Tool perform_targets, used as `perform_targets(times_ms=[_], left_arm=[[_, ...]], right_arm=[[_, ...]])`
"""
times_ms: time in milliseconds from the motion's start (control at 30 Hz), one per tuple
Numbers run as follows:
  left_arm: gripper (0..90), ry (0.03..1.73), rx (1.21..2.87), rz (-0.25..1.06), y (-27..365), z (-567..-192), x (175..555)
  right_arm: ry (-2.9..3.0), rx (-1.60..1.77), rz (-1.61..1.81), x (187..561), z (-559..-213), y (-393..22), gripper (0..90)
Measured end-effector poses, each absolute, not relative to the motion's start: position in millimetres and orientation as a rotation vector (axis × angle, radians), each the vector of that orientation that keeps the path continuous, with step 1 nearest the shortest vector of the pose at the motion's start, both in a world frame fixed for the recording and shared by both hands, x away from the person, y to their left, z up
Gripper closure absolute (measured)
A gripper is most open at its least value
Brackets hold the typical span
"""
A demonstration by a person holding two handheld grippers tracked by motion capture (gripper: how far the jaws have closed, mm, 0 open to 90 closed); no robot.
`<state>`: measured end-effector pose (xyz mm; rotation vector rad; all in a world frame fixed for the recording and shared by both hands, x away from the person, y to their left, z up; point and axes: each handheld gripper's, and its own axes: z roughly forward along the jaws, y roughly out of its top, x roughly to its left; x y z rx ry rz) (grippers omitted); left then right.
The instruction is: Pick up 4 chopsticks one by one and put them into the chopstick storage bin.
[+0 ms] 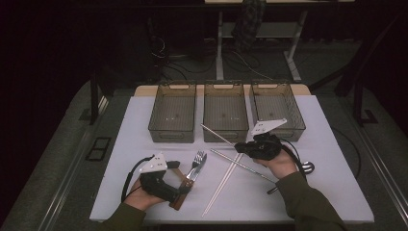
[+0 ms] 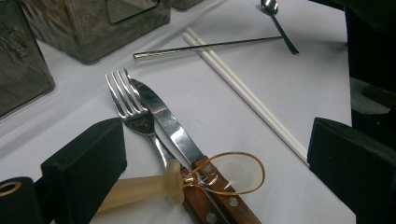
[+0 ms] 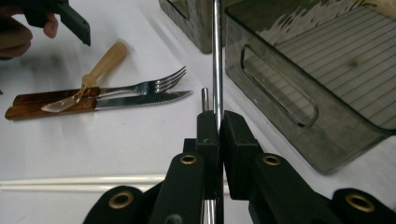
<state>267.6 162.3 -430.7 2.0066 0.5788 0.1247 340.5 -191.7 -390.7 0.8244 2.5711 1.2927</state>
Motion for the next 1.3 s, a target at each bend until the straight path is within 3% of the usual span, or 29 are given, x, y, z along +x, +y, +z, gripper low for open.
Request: perform_targets(times_ms=[1300], left_arm=[[0.0,0.595,2.010,0.135,162.0,-431.7,269.7]], right_arm=[[2.503,0.940,1.312,387.1,-358.2,-137.5,85.2]])
